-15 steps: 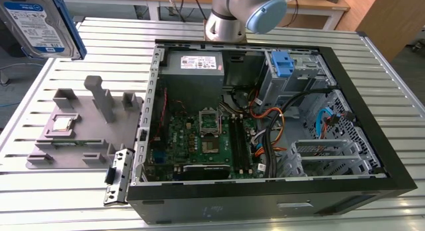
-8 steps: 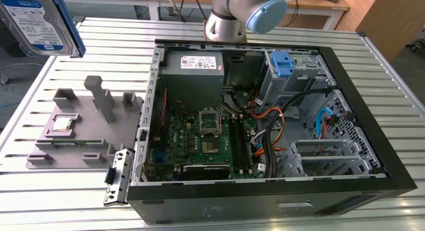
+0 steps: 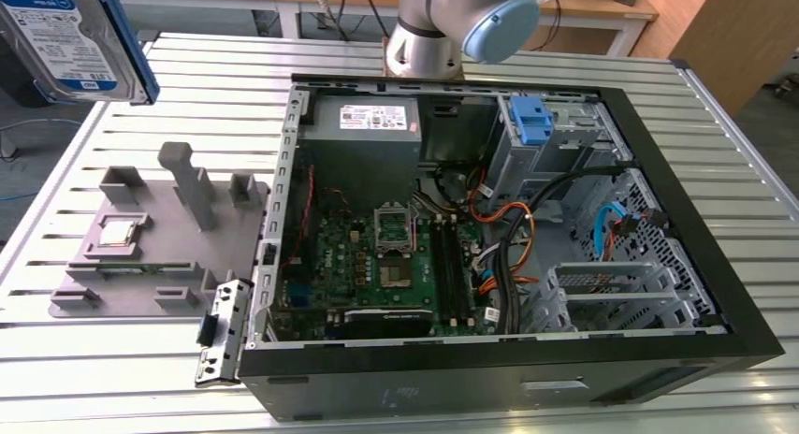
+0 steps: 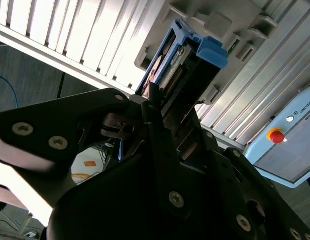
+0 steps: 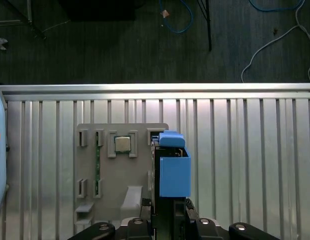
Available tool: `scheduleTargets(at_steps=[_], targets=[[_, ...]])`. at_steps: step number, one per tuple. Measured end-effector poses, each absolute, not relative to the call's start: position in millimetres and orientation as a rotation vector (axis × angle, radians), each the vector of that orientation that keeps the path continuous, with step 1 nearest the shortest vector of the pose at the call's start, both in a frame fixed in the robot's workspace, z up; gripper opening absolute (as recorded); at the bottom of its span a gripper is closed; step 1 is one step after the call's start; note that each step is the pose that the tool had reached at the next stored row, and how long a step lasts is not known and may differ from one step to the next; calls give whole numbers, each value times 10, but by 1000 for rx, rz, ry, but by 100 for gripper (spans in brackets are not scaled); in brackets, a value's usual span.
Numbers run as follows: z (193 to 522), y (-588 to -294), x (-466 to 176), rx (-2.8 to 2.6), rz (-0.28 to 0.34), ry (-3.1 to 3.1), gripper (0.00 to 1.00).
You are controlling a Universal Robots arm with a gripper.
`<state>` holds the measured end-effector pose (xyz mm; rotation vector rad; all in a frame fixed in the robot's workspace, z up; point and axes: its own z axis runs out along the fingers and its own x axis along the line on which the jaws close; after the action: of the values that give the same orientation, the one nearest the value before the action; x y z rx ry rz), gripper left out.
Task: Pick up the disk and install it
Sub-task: 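Pick up the disk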
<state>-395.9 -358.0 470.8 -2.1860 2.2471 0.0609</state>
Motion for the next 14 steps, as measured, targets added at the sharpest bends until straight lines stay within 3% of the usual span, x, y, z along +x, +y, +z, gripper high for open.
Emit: scheduleTargets(at_steps=[14], targets=[[4759,-3580,-3959,-2186,61,2247,35]])
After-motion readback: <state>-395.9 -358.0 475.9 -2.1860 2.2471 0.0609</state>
